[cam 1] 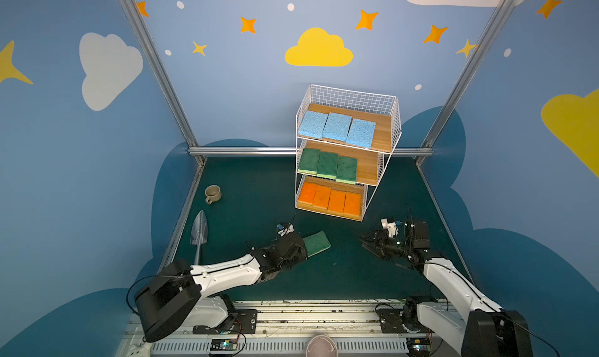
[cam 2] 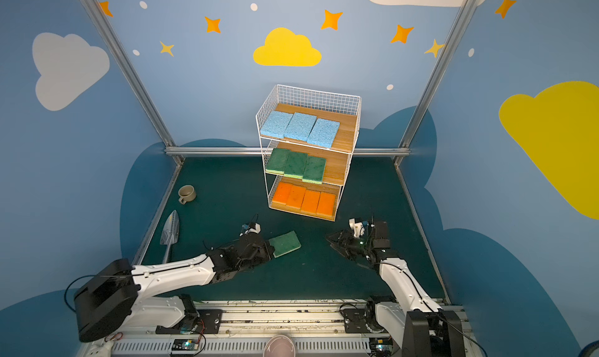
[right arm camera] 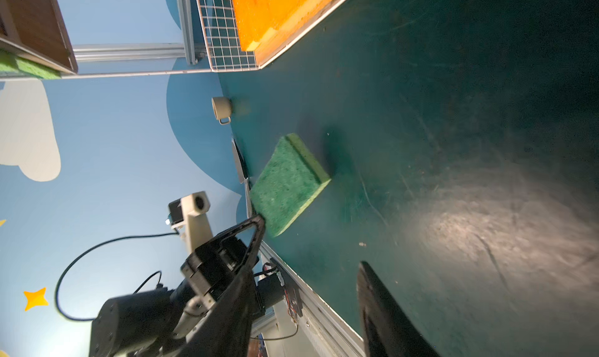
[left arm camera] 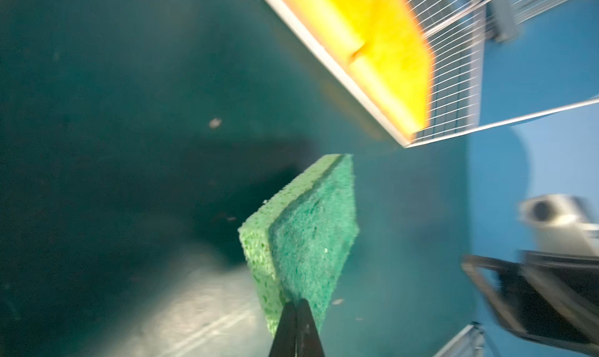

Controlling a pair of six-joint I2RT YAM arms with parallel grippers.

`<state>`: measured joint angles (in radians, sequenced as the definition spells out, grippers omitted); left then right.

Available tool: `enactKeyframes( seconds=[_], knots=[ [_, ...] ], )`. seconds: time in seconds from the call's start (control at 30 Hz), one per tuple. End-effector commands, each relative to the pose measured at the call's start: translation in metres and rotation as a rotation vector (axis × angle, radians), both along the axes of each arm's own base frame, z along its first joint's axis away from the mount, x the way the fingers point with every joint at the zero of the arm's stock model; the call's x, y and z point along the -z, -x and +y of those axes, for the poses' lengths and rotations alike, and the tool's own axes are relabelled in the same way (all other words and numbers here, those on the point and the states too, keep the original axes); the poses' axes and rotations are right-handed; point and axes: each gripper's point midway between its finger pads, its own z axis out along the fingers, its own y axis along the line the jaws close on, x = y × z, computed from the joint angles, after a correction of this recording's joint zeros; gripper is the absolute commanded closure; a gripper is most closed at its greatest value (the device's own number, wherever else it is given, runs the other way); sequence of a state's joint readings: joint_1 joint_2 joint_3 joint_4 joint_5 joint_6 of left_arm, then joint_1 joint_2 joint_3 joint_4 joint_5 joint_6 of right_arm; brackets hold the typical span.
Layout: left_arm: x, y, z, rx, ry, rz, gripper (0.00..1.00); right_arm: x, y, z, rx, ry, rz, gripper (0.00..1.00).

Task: Arrange cleaning sponges on a shelf
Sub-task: Pick up the cleaning sponge from the center of the table, then place the cleaning sponge on the shelf.

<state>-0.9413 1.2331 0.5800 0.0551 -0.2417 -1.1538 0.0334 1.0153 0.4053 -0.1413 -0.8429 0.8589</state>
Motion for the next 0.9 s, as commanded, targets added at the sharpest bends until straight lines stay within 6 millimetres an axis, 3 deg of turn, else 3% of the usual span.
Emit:
enactKeyframes(
  seconds=[0.0,0.2,0.33,0.57,0.73,0.87],
  knots=[
    [-0.047,-0.012,-0.006,-0.065,0.075,-0.088,0.97,-0.004,-0.001,-0.008,0.013,-0.018,0.008,0.50],
    [-0.142,-0.029,-0.040,-0.089,0.242,-0.259,0.97,-0.009,-0.015,-0.027,0.085,-0.025,0.006,0.50],
    [-0.183,-0.039,-0.063,-0.108,0.316,-0.318,0.97,-0.014,-0.022,-0.033,0.104,-0.024,-0.003,0.50],
    [-0.228,-0.059,-0.092,-0.139,0.371,-0.373,0.97,-0.020,-0.026,-0.038,0.114,-0.023,-0.015,0.50],
    [-0.249,-0.070,-0.106,-0.150,0.394,-0.407,0.97,-0.020,-0.029,-0.041,0.115,-0.033,-0.014,0.50],
    [-0.253,-0.082,-0.116,-0.177,0.382,-0.421,0.97,-0.021,-0.031,-0.042,0.115,-0.045,-0.012,0.50]
  ],
)
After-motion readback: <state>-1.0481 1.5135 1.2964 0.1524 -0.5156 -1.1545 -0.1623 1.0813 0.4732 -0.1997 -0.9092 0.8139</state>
